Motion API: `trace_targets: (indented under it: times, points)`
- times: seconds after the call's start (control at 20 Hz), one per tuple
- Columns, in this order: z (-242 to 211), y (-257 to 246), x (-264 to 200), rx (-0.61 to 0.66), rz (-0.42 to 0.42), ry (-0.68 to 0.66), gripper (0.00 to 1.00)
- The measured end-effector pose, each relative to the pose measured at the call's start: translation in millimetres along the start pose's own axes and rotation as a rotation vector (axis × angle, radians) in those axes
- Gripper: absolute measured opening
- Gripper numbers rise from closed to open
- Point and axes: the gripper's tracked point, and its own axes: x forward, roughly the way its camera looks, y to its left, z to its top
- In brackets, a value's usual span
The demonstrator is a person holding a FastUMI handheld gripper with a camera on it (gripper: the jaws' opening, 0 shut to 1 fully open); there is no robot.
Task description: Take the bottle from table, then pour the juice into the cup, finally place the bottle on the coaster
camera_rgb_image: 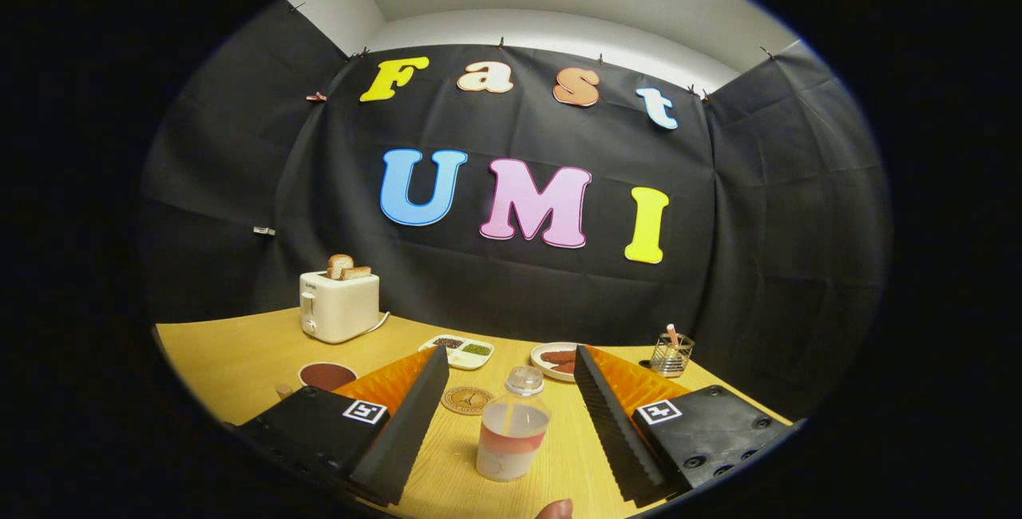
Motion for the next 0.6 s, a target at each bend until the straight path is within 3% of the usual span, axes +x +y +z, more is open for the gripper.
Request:
trace_targets:
  times: [0.6]
  points:
    - [-101, -1, 28, 0.055, -0.066, 0.089, 0.97]
